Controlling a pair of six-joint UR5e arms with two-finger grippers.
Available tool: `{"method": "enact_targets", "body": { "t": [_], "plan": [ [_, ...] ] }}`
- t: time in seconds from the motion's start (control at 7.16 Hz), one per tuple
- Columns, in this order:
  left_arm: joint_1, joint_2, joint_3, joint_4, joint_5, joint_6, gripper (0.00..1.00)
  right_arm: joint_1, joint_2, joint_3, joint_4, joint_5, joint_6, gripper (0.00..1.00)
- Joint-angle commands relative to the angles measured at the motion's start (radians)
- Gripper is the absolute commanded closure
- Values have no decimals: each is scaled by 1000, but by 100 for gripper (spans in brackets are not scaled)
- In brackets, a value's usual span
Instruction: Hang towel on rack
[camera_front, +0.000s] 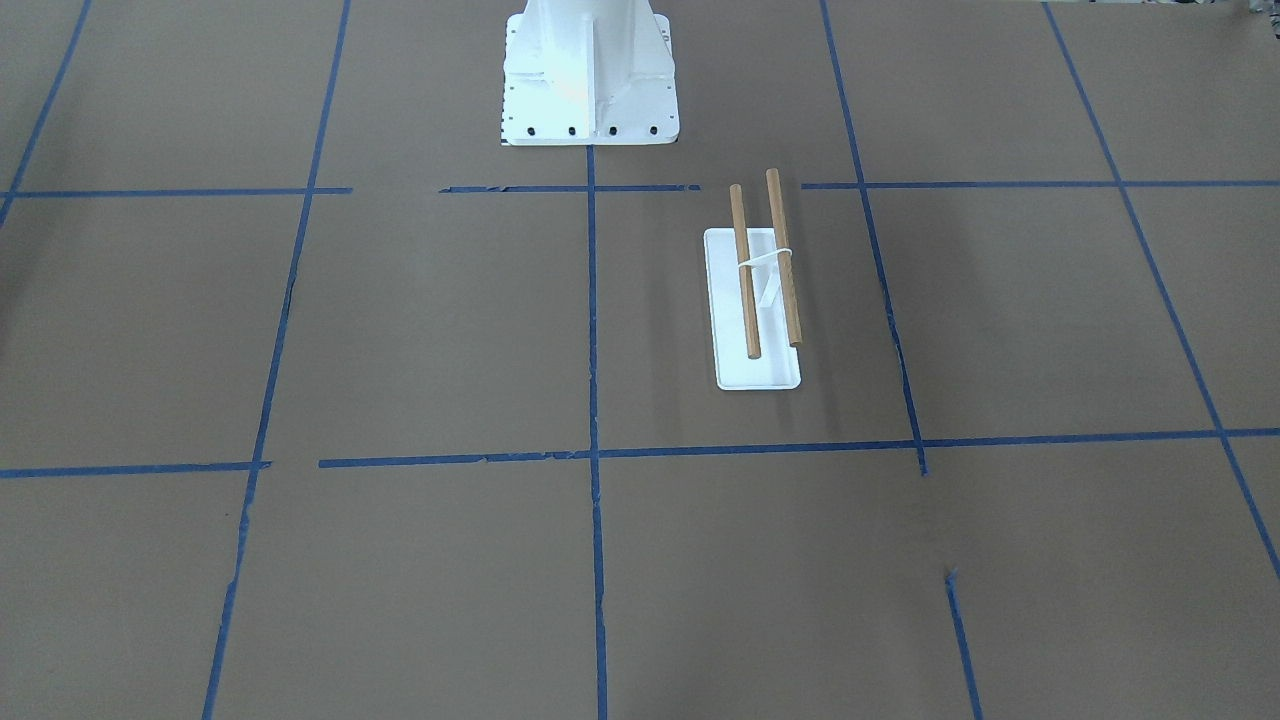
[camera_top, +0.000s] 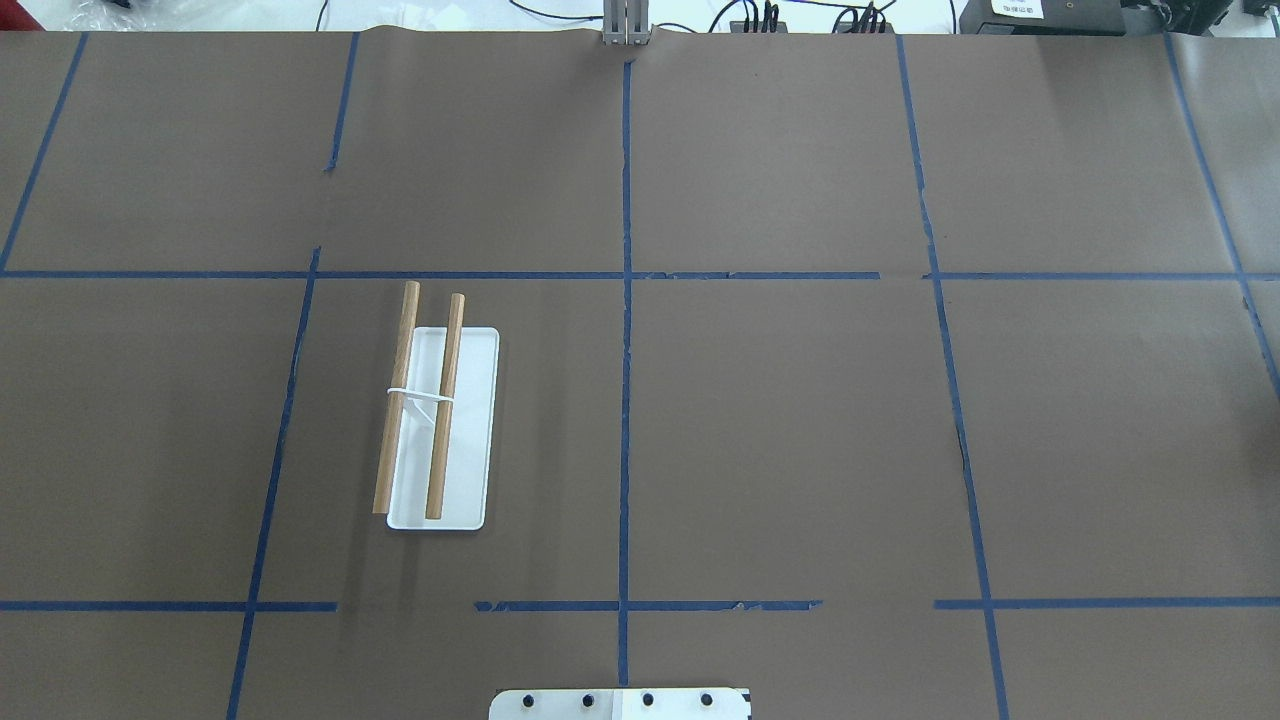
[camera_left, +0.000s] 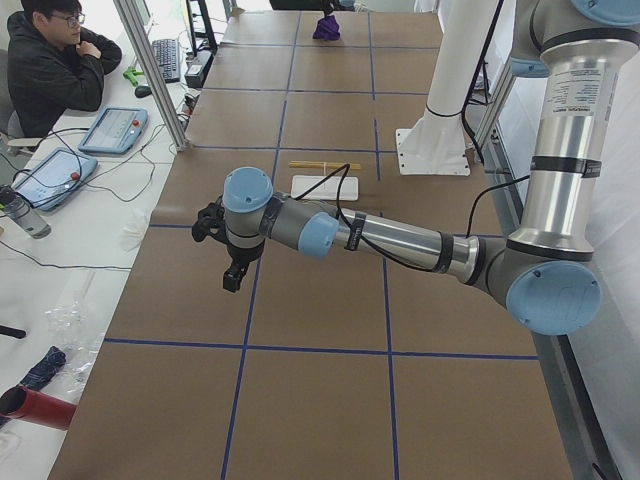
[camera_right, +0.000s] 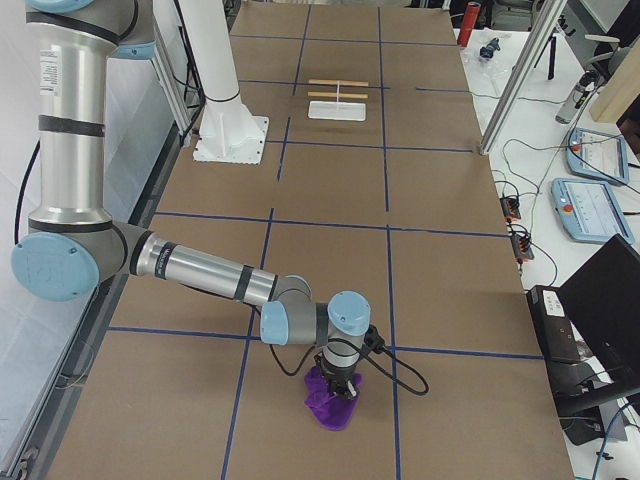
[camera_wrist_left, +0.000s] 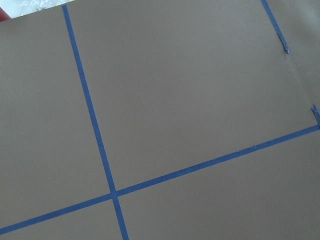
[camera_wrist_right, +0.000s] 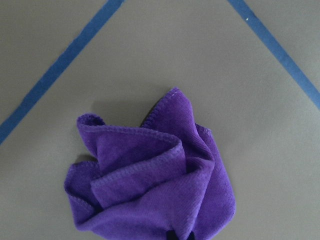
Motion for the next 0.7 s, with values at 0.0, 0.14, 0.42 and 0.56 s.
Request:
{"method": "enact_targets", "body": {
  "t": [0.0, 0.14, 0.42, 0.56],
  "plan": [
    [0, 0, -2, 0, 0, 0, 0, 0, 22, 76, -29, 6, 6, 100],
    [0, -8, 0, -15, 0, 1, 0, 0, 62, 146, -131, 6, 6, 100],
    [0, -9, -21, -60, 2, 0, 0, 0, 146, 281, -332, 12, 20, 100],
    [0, -12, -37, -104, 3, -24, 0, -1, 225, 294, -415, 15, 53, 100]
  ]
}}
